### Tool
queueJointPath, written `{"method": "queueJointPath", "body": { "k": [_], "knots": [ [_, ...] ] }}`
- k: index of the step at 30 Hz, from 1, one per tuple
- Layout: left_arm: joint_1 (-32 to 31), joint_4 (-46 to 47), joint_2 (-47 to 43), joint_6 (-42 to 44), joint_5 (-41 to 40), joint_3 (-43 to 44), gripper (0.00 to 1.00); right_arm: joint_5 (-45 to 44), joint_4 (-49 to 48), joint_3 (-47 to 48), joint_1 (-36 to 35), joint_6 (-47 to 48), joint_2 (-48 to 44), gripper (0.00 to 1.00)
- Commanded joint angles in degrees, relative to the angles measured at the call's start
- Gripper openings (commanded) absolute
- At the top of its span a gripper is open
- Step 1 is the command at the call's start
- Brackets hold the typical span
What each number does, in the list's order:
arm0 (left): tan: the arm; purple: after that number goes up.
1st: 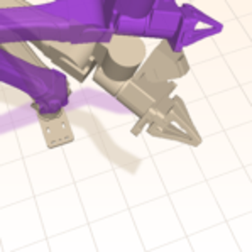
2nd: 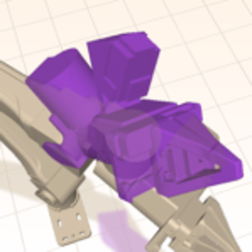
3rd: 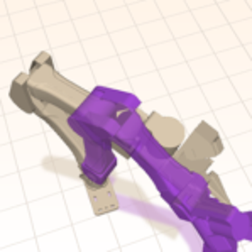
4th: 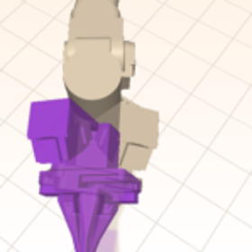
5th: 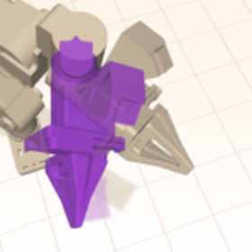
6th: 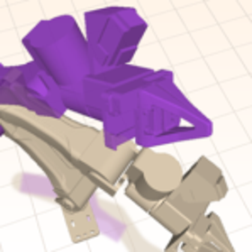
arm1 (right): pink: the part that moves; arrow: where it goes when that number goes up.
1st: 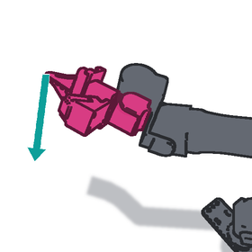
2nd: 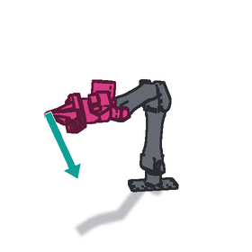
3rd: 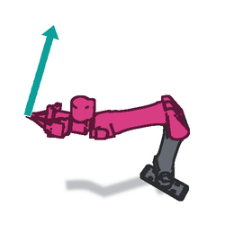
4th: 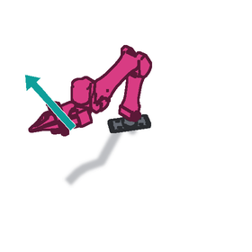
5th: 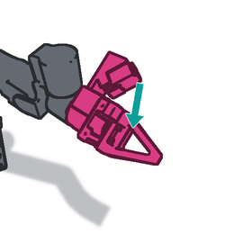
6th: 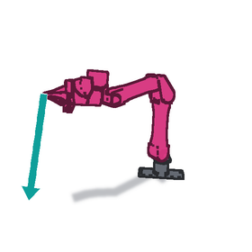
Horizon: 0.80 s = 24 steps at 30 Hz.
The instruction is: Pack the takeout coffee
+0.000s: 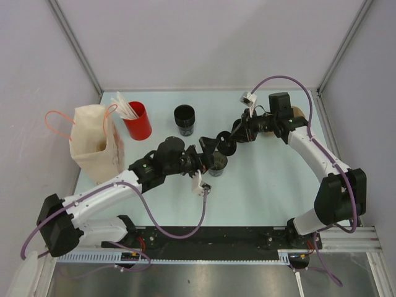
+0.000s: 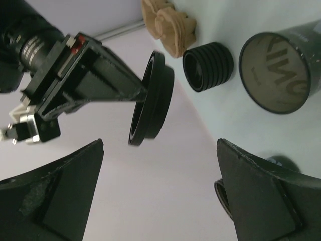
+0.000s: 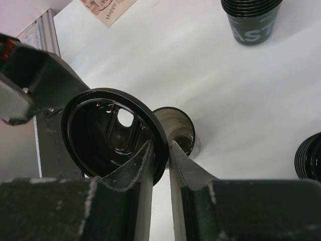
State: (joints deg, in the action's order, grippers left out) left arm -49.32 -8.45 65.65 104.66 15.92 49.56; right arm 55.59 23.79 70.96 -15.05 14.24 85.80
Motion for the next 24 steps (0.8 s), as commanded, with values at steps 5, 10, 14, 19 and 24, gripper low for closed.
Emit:
{"method": "queueJointPath", "body": {
  "k": [5, 10, 14, 19, 24],
  "knots": [
    [-4.38, 2.12, 4.31, 3.18, 2.8, 3.35, 0.99, 1.8, -0.59, 0.5, -0.51, 0.7, 0.6, 0.22],
    [-6.57, 3.0, 5.98, 1.69, 0.61, 3.52, 0.96, 1.27, -0.5, 0.14, -0.42, 1.05, -0.1, 0.22],
    [-7.54, 3.35, 6.6, 1.34, -1.15, 3.7, 0.78, 1.1, -0.85, -0.12, -0.42, 0.97, -0.19, 0.22],
    [-8.16, 6.95, 7.83, 0.54, -3.79, 3.35, 0.64, 0.92, -0.85, -0.38, -0.42, 1.14, -0.37, 0.23],
    [-8.25, 10.73, 9.5, 0.9, -7.13, 3.26, 0.62, 1.01, -0.85, -0.47, -0.42, 1.4, -0.63, 0.23]
  ]
}}
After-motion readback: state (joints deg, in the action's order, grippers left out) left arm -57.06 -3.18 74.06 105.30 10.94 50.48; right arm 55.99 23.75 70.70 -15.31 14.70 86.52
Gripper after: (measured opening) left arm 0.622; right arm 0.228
